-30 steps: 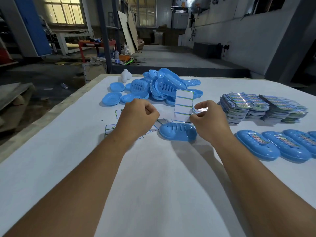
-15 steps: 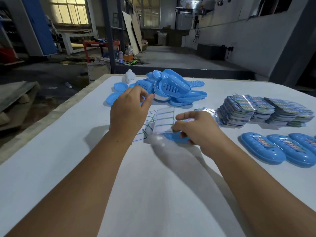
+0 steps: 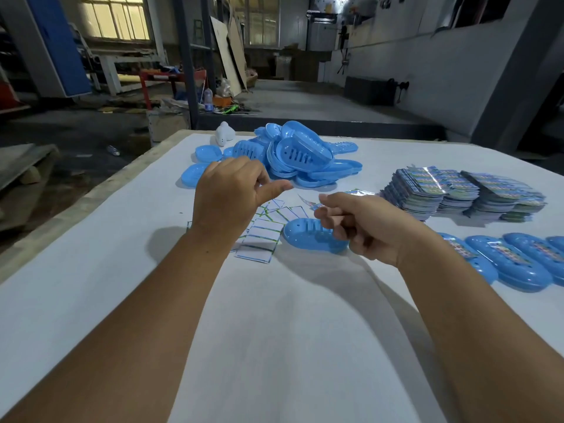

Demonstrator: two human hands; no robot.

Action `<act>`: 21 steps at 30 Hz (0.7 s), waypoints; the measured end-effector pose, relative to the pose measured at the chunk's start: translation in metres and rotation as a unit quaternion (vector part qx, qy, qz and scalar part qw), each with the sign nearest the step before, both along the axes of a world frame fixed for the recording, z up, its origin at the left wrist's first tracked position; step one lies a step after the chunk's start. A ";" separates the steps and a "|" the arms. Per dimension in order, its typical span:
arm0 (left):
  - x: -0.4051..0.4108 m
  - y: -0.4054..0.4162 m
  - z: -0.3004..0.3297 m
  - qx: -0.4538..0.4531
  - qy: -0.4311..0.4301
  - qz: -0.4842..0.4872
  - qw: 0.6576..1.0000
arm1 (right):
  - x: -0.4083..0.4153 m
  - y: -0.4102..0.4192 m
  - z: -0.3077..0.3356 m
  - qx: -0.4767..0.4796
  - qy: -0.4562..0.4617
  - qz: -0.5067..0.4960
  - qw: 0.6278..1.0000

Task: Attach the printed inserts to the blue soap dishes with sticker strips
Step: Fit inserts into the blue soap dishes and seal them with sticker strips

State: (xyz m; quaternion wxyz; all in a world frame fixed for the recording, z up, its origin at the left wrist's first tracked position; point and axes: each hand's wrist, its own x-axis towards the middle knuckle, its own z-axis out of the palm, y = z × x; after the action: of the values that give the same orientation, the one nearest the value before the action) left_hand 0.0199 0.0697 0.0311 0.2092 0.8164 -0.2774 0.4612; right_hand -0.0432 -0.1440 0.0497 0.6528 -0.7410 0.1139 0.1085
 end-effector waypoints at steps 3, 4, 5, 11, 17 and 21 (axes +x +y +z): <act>-0.002 0.000 0.000 0.011 -0.005 0.001 1.000 | 0.000 -0.001 0.001 -0.007 0.009 0.023 1.000; -0.001 0.001 0.000 0.013 -0.005 0.001 1.000 | 0.000 -0.001 0.001 -0.011 0.005 0.024 1.000; -0.001 0.001 0.000 0.014 -0.003 0.001 1.000 | 0.000 -0.002 0.001 -0.015 0.001 0.022 1.000; 0.003 0.001 -0.003 0.020 0.015 -0.003 1.000 | 0.004 -0.006 -0.001 0.001 -0.057 -0.027 0.998; 0.006 -0.009 -0.014 -0.014 0.169 0.034 0.985 | 0.008 -0.011 -0.009 -0.199 -0.168 -0.058 0.964; 0.003 -0.024 -0.024 -0.212 0.374 -0.053 0.901 | 0.010 -0.013 -0.010 -0.226 -0.186 -0.063 0.954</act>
State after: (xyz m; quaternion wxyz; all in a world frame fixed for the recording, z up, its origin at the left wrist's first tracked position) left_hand 0.0226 0.0457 0.0073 0.4900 0.8491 -0.1176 0.1585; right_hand -0.0336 -0.1565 0.0394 0.4838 -0.8673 0.0586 -0.1010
